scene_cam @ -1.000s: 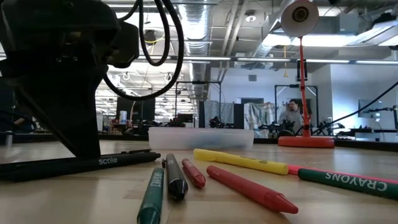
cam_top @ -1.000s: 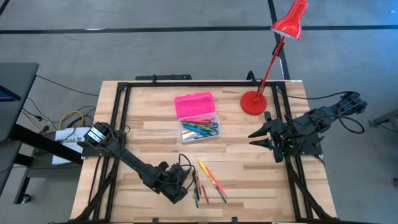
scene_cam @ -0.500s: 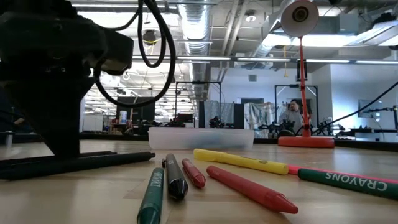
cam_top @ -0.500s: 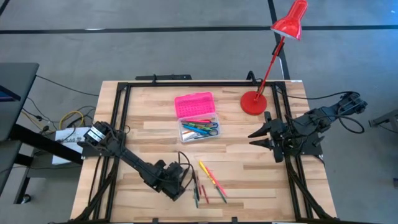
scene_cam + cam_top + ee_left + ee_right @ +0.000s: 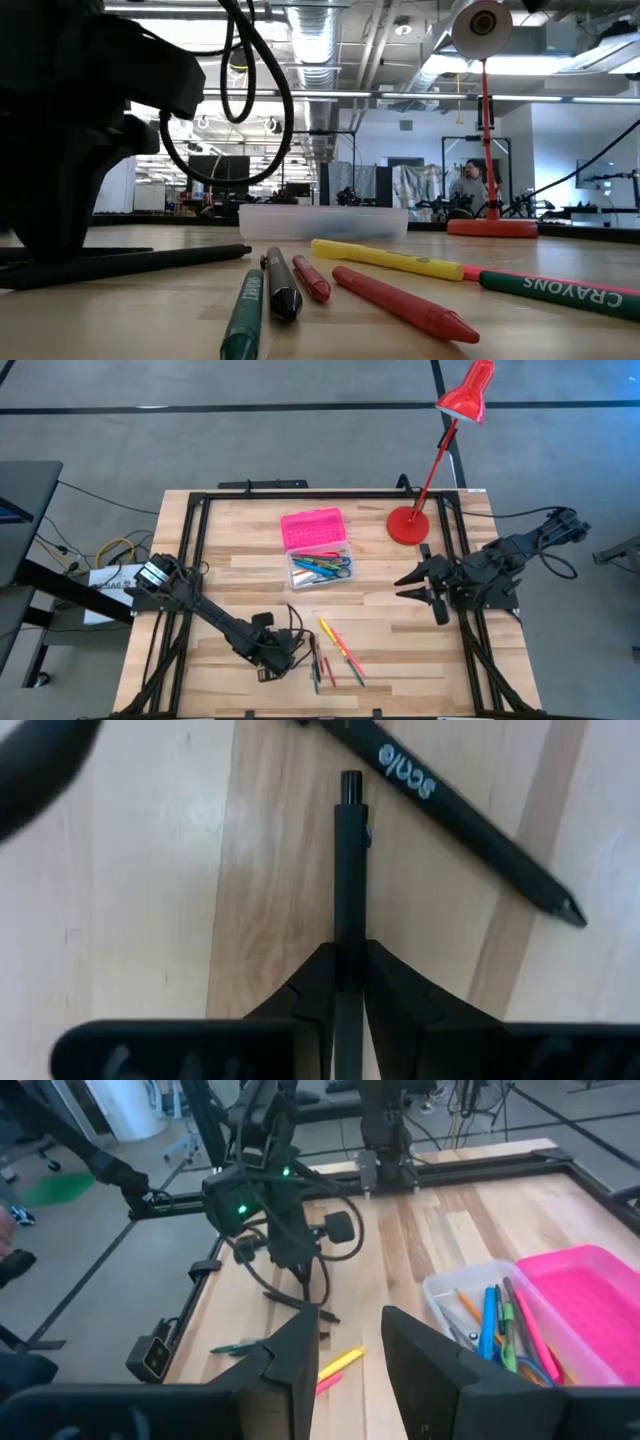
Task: Pick & place school supplies into a supply box
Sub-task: Put the black pen into the pink supply box
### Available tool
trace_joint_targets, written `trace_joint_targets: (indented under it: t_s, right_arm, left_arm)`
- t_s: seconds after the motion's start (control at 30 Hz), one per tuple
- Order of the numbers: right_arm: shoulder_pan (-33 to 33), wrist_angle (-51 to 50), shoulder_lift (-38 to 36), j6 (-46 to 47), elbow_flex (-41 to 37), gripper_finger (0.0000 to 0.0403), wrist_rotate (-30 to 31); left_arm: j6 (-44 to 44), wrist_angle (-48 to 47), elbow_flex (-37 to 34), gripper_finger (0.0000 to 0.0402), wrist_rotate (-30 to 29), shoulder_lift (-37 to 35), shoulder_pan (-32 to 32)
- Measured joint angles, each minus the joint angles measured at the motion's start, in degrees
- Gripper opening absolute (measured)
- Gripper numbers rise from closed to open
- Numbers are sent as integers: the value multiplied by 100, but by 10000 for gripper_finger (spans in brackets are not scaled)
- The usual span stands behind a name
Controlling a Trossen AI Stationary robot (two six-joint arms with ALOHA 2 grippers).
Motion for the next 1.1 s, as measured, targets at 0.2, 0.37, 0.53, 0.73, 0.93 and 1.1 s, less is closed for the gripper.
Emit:
trace_joint_targets:
  t_s: [0.2,0.37,0.53,0.73,0.93,1.1]
  right_arm:
    - [224,3,126,58,0,106,10]
    - [415,1,174,181,0,106,233]
    - [607,2,169,271,0,106,485]
    - [788,-2,168,386,0,106,746]
    - [898,-2,167,444,0,106,842]
    - [939,-2,167,474,0,106,941]
  left_arm:
    - [159,-26,-6,43,252,8,199]
    - [-74,264,-255,45,534,-25,410]
    - [-307,593,-505,45,955,-93,555]
    - [-305,618,-505,32,784,-93,549]
    - [-357,623,-505,23,670,-95,563]
    - [-511,624,-510,25,597,-127,563]
